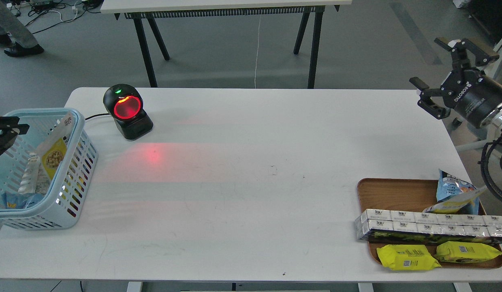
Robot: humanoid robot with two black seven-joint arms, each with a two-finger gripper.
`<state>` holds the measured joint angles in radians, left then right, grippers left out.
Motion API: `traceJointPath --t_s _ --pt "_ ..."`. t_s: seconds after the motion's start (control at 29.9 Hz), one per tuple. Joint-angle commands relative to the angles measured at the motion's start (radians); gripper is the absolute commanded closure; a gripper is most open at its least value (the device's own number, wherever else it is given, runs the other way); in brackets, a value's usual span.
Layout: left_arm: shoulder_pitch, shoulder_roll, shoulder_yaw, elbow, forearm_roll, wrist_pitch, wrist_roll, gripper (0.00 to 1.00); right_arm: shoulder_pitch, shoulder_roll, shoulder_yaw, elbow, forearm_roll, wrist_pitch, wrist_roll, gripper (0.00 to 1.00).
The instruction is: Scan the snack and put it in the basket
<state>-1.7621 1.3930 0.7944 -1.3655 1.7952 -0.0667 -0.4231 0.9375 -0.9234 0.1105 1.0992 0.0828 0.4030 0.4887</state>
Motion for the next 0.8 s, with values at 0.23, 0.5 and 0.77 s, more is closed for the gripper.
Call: traceJointPath --t_s 0.23,0.5,0.77 --pt "0.01 -0.202 -0.136 0.003 -0.531 0.294 0.017 0.51 0.001 0.005 0.011 0.01 -0.011 0.01 0.0 0.02" --pt "0.102 -0.56 -0.375 0.227 -1.183 0.286 0.049 0.39 0.023 0.005 0.029 -0.027 -0.025 0.014 0.0 0.02" --pt "0.229 -0.713 -0.73 0.39 -1.523 -0.187 0.023 0.08 0.093 0.132 0.031 -0.14 -0.075 0.057 0.0 0.02"
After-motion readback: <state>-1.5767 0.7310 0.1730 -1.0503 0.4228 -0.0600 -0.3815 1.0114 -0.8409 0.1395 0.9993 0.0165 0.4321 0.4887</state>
